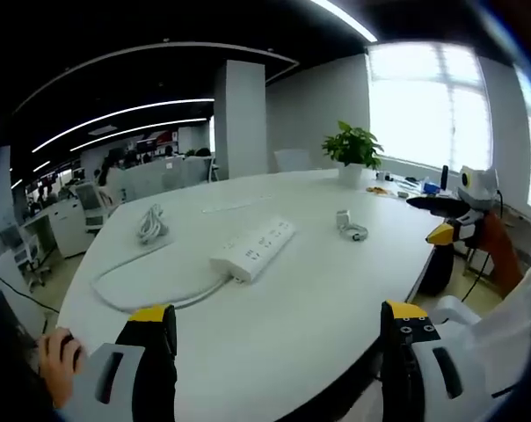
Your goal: Straighten the power strip on the desk, plug the charger into it
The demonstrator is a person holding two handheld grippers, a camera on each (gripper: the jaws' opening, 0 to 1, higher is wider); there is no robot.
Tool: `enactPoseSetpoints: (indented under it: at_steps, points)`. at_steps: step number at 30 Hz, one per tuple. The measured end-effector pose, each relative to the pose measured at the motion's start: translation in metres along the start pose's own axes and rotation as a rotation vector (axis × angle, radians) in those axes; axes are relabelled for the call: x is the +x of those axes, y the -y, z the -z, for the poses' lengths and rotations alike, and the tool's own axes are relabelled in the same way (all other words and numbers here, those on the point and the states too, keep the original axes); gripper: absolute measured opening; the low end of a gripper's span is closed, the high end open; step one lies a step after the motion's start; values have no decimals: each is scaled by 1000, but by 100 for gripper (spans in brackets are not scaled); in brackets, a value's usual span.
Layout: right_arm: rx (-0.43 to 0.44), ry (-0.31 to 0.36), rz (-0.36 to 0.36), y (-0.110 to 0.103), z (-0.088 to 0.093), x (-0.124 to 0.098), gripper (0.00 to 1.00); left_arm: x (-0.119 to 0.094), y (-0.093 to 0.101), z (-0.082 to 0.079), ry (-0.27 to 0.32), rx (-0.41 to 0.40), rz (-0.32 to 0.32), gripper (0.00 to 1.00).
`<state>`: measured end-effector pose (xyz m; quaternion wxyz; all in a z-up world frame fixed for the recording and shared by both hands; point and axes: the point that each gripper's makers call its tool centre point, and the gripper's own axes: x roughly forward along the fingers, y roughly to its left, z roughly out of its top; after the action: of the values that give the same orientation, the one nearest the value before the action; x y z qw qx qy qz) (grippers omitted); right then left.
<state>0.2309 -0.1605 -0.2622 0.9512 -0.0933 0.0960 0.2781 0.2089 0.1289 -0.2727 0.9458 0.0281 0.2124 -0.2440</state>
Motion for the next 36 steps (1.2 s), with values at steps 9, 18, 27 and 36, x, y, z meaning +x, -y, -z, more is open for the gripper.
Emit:
enactPoseSetpoints:
  at_steps: [9, 18, 27, 36]
  points:
    - [36, 19, -30, -4, -3, 2, 95, -10, 3, -8, 4, 18, -24, 96]
    - [3, -1, -32, -4, -8, -4, 92, -11, 9, -14, 26, 10, 5, 96]
    - [21, 37, 15, 11, -16, -7, 92, -5, 13, -20, 73, 9, 31, 96]
    - [1, -5, 11, 12, -9, -6, 91, -1, -3, -9, 19, -24, -4, 96]
